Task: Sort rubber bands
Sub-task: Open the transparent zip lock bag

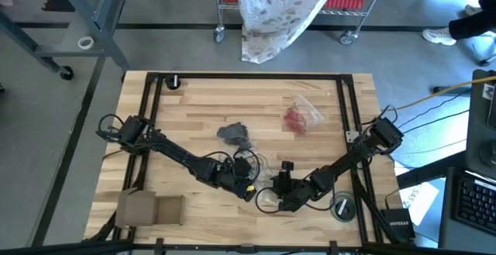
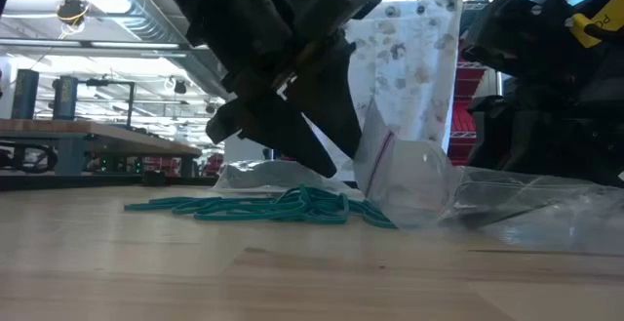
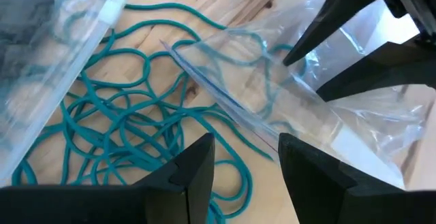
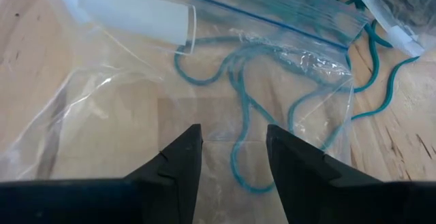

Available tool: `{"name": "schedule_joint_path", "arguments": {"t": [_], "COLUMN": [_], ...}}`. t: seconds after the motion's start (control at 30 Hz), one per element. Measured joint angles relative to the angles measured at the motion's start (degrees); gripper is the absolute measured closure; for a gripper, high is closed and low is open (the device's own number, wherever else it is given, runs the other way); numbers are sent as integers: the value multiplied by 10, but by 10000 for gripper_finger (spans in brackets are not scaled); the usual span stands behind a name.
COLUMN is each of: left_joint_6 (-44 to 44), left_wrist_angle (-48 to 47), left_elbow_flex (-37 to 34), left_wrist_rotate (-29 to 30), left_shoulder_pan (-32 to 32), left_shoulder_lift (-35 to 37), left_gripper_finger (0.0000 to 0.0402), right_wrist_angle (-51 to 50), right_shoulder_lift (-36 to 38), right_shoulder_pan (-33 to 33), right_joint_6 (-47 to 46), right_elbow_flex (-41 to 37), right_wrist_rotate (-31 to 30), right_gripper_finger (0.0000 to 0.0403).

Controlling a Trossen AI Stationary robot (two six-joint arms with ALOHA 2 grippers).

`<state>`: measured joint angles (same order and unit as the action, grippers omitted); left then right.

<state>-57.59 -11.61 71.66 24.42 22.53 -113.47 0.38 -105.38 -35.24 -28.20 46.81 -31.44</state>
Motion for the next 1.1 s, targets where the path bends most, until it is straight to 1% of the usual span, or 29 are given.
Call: {"name": "schedule_joint_path", "arguments": {"t": [0.17, 0.3, 0.47, 0.57, 0.73, 0.9, 1.1], "left_joint_6": [0, 4, 2, -1, -5, 5, 6], "left_wrist_angle": [0, 0, 52, 65, 77, 113, 102], "left_elbow_flex": [0, 0, 0, 0, 0, 0, 0], "left_wrist_rotate": [-3, -18, -38, -47, -48, -47, -47], "left_shoulder_pan": [7, 7, 4, 3, -4, -6, -10], "left_shoulder_lift": [0, -8, -27, -34, -34, -33, -30], "left_gripper_finger": [247, 247, 247, 247, 247, 247, 247], "right_wrist_angle": [0, 0, 0, 1, 1, 1, 2], "right_shoulder_lift": [0, 0, 0, 0, 0, 0, 0], "right_shoulder_pan": [0, 0, 0, 0, 0, 0, 0], "right_joint_6": [0, 0, 0, 0, 0, 0, 0], "right_elbow_flex": [0, 0, 0, 0, 0, 0, 0], "right_wrist_rotate": [0, 0, -3, -4, -5, -7, -7], "right_gripper_finger": [244, 244, 244, 244, 244, 244, 244]}}
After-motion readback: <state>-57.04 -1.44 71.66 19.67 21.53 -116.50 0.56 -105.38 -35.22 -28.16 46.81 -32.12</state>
